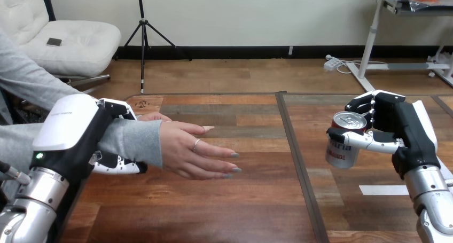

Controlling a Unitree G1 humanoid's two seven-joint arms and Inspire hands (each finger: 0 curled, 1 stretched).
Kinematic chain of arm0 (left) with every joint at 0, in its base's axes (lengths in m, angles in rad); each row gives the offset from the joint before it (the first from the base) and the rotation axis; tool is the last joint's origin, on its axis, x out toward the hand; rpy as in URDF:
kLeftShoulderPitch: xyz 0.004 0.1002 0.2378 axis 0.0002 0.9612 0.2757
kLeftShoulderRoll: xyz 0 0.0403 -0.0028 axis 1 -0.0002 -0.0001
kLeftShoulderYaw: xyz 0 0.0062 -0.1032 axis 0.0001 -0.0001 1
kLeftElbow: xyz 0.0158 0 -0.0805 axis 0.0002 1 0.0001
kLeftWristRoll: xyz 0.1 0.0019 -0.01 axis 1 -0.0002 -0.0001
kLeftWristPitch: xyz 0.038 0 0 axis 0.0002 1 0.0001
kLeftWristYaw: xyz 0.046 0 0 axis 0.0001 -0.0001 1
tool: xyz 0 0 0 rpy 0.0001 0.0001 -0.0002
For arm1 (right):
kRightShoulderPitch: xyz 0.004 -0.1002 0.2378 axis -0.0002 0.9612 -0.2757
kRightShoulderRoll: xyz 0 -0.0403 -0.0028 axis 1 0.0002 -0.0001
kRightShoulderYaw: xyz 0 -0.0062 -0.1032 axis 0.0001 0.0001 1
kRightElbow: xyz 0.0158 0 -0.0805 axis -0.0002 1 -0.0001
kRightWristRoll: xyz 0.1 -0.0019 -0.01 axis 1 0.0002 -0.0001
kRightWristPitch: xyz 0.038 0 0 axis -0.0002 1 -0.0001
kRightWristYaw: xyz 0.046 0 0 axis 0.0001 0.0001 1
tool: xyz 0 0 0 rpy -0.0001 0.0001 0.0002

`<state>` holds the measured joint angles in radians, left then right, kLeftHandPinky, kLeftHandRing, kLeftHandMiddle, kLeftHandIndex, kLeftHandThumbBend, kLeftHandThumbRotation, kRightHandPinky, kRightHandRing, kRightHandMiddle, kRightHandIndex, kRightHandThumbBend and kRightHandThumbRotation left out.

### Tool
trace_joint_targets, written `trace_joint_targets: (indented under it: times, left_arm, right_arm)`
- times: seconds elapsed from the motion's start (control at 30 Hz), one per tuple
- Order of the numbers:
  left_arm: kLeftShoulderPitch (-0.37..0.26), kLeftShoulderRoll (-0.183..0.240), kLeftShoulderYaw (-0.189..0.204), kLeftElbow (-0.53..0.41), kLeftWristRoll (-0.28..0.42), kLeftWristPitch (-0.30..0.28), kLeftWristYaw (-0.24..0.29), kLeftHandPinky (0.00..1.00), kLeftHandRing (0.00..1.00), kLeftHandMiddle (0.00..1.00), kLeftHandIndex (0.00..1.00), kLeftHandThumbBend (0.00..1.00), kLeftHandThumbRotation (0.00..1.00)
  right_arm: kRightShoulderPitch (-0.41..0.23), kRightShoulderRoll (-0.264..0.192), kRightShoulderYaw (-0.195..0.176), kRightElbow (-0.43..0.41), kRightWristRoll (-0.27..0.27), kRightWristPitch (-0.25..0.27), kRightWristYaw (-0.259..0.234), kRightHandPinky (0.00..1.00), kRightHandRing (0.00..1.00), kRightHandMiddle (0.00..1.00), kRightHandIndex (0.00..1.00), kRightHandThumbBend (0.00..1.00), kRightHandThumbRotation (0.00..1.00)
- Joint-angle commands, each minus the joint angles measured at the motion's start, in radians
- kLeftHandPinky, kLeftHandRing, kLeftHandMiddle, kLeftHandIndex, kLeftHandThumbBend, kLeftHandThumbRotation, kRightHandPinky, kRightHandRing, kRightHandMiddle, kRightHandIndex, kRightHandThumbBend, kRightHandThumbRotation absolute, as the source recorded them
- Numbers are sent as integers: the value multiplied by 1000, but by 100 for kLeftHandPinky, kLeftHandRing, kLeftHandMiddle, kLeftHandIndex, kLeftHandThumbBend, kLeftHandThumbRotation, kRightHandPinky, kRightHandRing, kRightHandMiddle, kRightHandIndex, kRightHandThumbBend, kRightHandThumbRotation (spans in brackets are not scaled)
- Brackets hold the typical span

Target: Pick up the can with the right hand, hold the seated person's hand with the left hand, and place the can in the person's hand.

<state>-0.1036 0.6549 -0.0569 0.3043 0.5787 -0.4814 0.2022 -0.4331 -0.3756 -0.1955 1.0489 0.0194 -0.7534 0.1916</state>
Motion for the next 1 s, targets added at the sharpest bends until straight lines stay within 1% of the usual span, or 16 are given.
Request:
trace_joint_targets:
  times: [0.0,0.07,0.2,0.37,0.5,0.7,0.97]
  left_arm:
    - [-92,-26,44,-76,-31,-8,41,15,19,29,40,86,0]
    - [-92,-31,45,-78,-36,-6,37,16,20,30,40,86,0]
    - [-92,-41,45,-84,-47,1,23,18,22,31,40,85,0]
    - [-98,-44,42,-76,-42,-14,28,19,23,31,40,85,0]
    - [-104,-45,37,-71,-30,-23,33,20,24,32,40,85,0]
    - [-107,-57,35,-73,-28,-15,31,18,21,30,40,85,0]
    - [-109,-70,30,-75,-28,-7,23,17,21,29,40,84,0]
  right_arm:
    - [-77,15,9,-65,5,-30,-9,30,33,41,40,84,0]
    - [-78,17,10,-65,6,-32,-6,29,33,41,40,84,0]
    - [-83,25,8,-65,20,-19,9,29,33,41,40,83,0]
    - [-84,32,9,-69,21,-14,9,31,34,41,40,83,0]
    - [-86,37,12,-70,17,-19,9,31,34,41,40,83,0]
    - [-89,43,18,-69,18,-30,12,31,34,41,40,83,0]
    - [-94,49,25,-64,20,-34,13,29,33,41,40,84,0]
